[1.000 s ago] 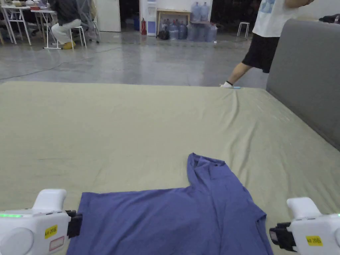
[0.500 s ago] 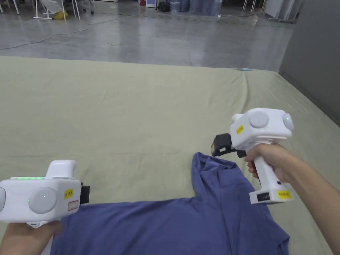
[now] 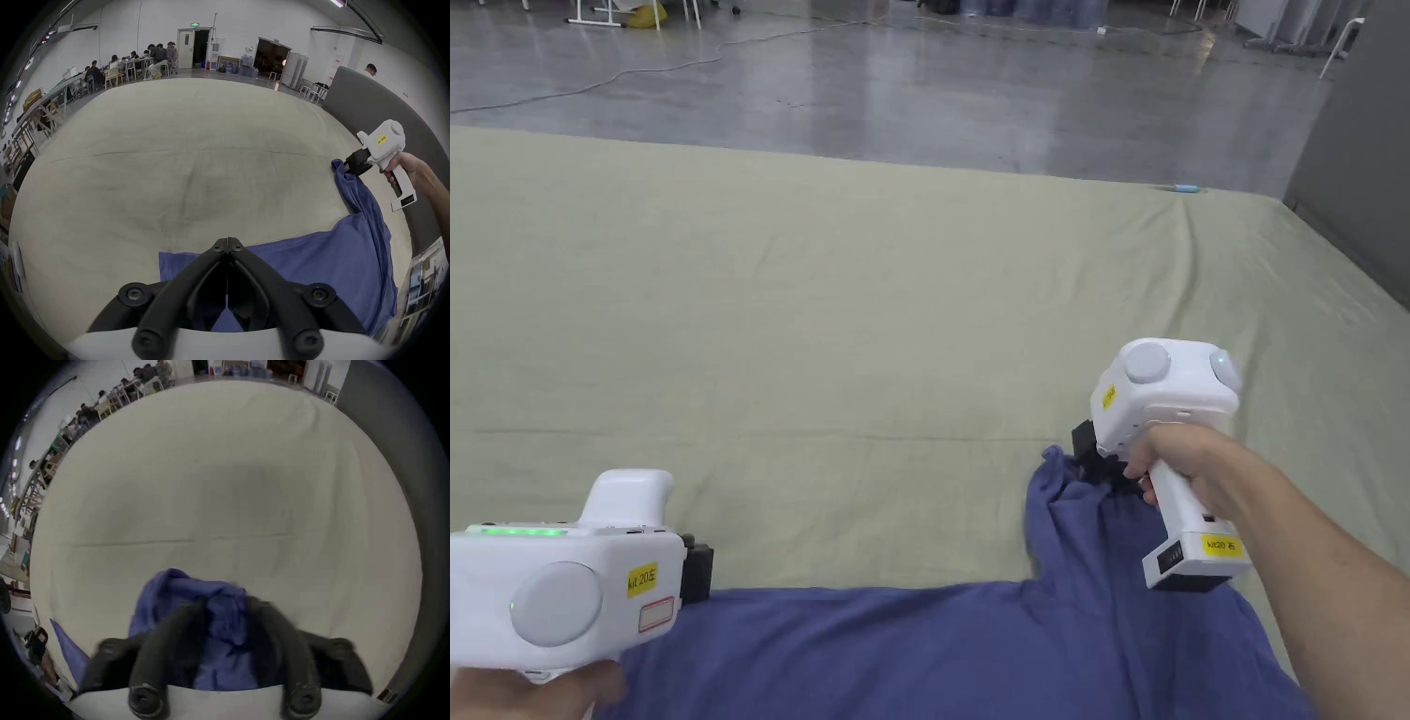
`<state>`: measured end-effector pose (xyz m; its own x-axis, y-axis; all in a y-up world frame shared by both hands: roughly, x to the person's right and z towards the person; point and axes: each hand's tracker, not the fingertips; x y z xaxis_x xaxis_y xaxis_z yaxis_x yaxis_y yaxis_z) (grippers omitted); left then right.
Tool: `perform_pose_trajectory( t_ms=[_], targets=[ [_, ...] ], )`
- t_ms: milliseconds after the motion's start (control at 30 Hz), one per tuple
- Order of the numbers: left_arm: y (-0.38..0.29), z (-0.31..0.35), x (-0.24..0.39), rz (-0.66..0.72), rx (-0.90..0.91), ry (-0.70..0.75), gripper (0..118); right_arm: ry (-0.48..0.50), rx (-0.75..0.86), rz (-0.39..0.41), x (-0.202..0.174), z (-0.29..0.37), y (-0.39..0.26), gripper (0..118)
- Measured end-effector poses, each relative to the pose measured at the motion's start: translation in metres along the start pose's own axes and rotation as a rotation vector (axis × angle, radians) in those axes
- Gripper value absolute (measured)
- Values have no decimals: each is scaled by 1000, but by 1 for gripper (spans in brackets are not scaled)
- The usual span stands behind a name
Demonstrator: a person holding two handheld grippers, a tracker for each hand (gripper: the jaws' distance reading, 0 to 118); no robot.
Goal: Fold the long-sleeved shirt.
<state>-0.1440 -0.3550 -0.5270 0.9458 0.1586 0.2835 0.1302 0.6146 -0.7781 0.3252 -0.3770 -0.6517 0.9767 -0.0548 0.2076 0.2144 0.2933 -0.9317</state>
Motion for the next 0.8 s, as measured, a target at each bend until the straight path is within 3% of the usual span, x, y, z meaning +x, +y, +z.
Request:
perform_pose_trajectory(
  t_ms=[33,100,167,433,600,800],
  targets=[
    [-1,2,0,-1,1,1,0,-46,8,-1,-3,2,0,8],
    [-2,6,1,-8,5,6,0,-45,26,53,-6,9,0,8],
    [-3,13,1,-14,9,12,0,-64,61,46,-8,22,-3,8],
    [-6,64,5,-21,50,6,0,3,294,122,-2,145,-43,8],
    [-15,104,12,-34,91,1,0,61,418,174,4,228,-127,8],
    [-35,144,19,-45,128,-11,0,86,418,205,10,247,-251,8]
  ],
)
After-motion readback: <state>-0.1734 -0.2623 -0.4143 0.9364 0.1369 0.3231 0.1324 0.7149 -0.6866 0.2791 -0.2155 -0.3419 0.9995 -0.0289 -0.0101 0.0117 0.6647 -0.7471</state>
